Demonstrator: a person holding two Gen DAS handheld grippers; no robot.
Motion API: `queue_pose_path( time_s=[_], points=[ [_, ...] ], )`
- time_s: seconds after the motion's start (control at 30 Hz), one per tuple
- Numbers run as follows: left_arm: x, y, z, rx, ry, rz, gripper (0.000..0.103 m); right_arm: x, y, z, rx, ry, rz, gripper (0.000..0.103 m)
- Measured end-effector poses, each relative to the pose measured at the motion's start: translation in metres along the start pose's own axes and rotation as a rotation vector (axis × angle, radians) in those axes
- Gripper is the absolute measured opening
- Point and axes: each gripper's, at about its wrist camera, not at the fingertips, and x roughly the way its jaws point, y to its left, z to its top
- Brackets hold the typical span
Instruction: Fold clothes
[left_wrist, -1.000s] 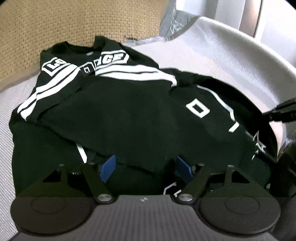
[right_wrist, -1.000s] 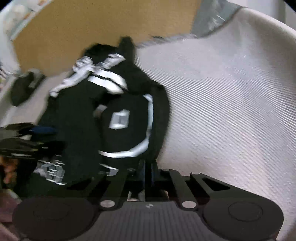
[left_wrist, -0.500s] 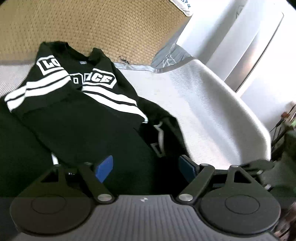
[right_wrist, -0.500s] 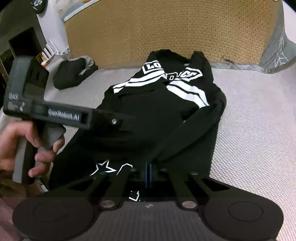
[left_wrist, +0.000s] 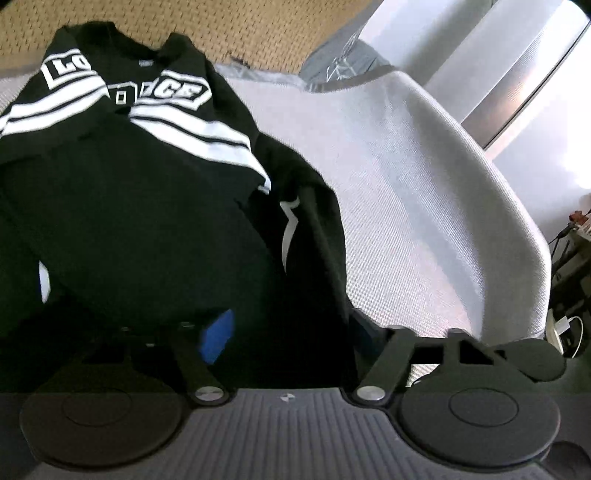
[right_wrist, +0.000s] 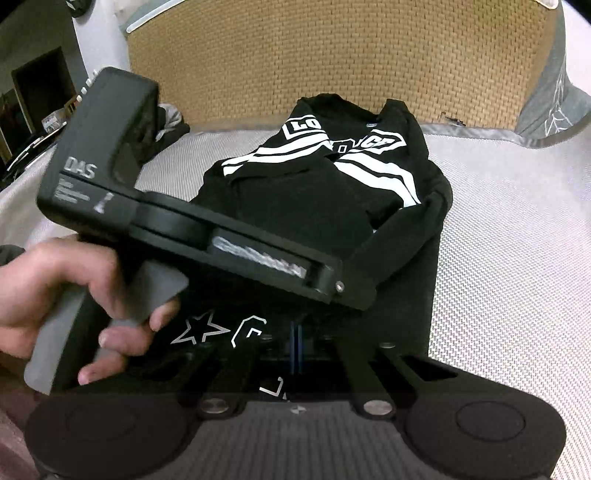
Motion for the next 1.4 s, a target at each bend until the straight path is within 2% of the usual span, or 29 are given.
queue_pose_path(
  time_s=[0.1,0.17,0.23,0.3,0.5,0.63,0.77,0.87,1.0,1.07,1.17,1.4],
  points=[
    [0.001,0.000,-0.005,0.006,0.019,-0.033,0.033,0.003,0.005,-0.001,-0.014,0.016,-0.003,0.002],
    [0.001,-0.001,-0.007,0.019,0.019,-0.042,0.023,0.005,0.011,-0.002,-0.044,0.026,-0.014,0.002],
    [-0.001,-0.002,-0.009,0.027,0.014,-0.051,0.015,0.008,0.014,-0.002,-0.064,0.030,-0.027,0.002],
    [-0.002,-0.002,-0.009,0.036,0.002,-0.052,0.012,0.009,0.017,-0.003,-0.074,0.029,-0.039,0.002],
    [-0.006,0.005,-0.012,0.022,-0.012,-0.059,0.011,0.010,0.020,-0.005,-0.073,0.029,-0.050,0.003],
    [-0.006,0.009,-0.012,0.007,-0.017,-0.053,0.011,0.012,0.020,-0.004,-0.059,0.036,-0.053,0.013],
    [-0.006,0.014,-0.013,-0.003,-0.015,-0.049,0.010,0.013,0.022,-0.005,-0.081,0.048,-0.069,0.013],
    [-0.006,0.017,-0.013,-0.010,-0.017,-0.050,0.009,0.014,0.021,-0.005,-0.078,0.052,-0.074,0.017],
    [-0.006,0.019,-0.013,-0.002,-0.016,-0.035,0.009,0.018,0.020,-0.007,-0.118,0.093,-0.104,0.038],
    [-0.006,0.021,-0.012,-0.004,-0.014,-0.029,0.009,0.015,0.016,-0.010,-0.158,0.110,-0.119,0.039],
    [-0.005,0.026,-0.012,-0.020,-0.017,-0.030,0.009,0.008,0.003,-0.015,-0.181,0.130,-0.129,0.047],
    [-0.004,0.032,-0.012,-0.051,-0.018,-0.031,0.009,-0.003,-0.021,-0.031,-0.098,0.141,-0.104,0.047]
  ],
)
